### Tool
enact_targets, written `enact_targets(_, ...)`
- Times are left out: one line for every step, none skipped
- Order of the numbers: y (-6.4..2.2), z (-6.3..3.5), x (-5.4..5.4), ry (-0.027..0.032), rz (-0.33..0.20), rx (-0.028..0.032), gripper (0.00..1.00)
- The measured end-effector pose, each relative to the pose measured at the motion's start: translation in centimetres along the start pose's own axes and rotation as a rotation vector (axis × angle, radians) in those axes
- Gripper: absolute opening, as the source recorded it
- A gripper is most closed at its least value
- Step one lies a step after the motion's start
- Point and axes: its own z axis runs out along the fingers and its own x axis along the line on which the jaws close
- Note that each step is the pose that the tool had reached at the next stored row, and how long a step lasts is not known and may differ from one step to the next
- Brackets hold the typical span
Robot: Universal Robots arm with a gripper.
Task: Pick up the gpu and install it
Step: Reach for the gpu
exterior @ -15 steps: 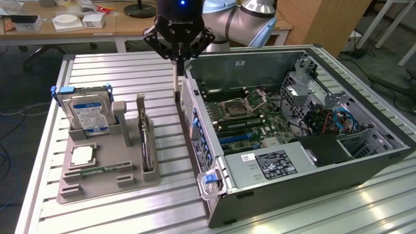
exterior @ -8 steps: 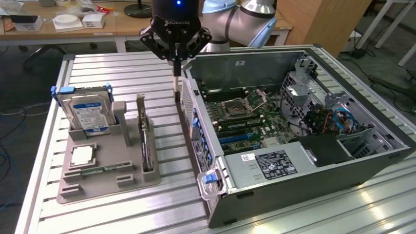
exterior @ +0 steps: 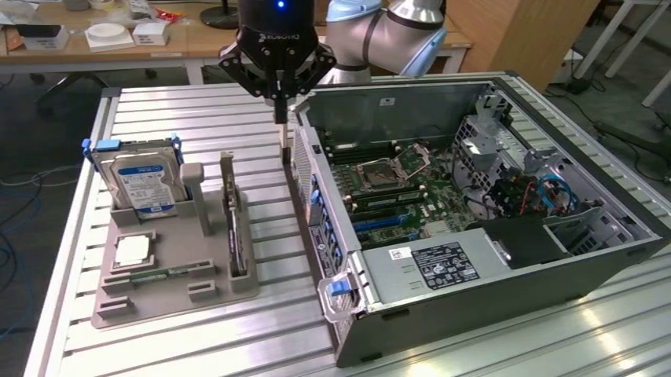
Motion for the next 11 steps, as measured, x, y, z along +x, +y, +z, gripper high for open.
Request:
enact_targets(-0.02,0.00,0.09,0.0000,0.000,0.0001,0.10)
enact_targets(-0.03,0.00,0.18,0.0000,0.000,0.0000,0.10)
enact_targets(-0.04,-0.01,0.27,-0.0001,0.000,0.0000,0.10)
enact_targets(-0.06,-0.01,0.35,0.0000,0.000,0.0000,0.10)
enact_targets(-0.07,-0.01,0.44,0.0000,0.000,0.0000,0.10)
enact_targets(-0.09,-0.02,0.54,0.0000,0.000,0.0000,0.10)
enact_targets(-0.10,-0.02,0.64,0.0000,0.000,0.0000,0.10)
enact_targets(-0.12,-0.02,0.73,0.0000,0.000,0.0000,0.10)
enact_targets(-0.13,-0.02,0.82,0.0000,0.000,0.0000,0.10)
enact_targets(-0.14,-0.02,0.90,0.0000,0.000,0.0000,0.10)
enact_targets(-0.16,-0.03,0.97,0.0000,0.000,0.0000,0.10)
